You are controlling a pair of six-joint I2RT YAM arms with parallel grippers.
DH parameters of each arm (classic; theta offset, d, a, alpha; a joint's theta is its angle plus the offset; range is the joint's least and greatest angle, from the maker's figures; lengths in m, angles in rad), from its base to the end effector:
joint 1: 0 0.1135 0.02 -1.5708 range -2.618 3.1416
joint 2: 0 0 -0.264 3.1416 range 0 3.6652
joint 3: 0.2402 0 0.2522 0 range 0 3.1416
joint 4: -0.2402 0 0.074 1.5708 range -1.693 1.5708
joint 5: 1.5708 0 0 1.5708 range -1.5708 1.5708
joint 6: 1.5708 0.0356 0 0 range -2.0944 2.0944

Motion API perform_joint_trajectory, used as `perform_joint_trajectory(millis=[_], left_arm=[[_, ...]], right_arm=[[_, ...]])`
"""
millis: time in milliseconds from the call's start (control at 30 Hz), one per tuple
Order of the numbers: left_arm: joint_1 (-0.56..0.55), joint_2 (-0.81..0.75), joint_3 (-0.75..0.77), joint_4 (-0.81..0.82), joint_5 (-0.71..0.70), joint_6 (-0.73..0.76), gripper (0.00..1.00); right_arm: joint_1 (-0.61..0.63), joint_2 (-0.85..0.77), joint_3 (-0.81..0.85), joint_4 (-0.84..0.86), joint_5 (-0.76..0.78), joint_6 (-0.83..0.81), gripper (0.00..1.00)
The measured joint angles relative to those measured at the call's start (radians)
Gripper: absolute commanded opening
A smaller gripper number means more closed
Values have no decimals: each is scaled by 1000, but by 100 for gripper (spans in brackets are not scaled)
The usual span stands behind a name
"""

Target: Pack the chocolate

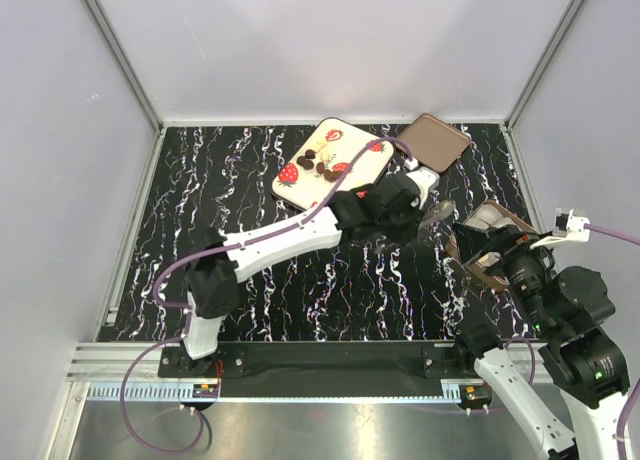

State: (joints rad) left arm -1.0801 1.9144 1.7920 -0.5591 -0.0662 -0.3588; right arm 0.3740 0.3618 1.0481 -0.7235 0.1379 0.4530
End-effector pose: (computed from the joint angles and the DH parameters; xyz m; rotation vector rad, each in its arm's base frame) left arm 0.2115 -0.3909 0.3227 0.7929 2.2072 -0.6779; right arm 0.0332 0.0078 0.4045 0.1727 1.6241 0.5279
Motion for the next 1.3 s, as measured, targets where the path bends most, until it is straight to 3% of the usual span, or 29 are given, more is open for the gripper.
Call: perform_joint_trajectory(millis=[300, 700, 1300], left_arm=[[-63, 117, 69, 32, 42, 46, 33], [-69, 209, 109, 57, 77, 56, 33], [-82, 220, 110, 60, 77, 62, 39]], right_arm=[[0, -2, 0, 0, 0, 0, 99], [0, -5, 0, 0, 2, -4, 99], [0, -5, 0, 0, 3, -4, 99]])
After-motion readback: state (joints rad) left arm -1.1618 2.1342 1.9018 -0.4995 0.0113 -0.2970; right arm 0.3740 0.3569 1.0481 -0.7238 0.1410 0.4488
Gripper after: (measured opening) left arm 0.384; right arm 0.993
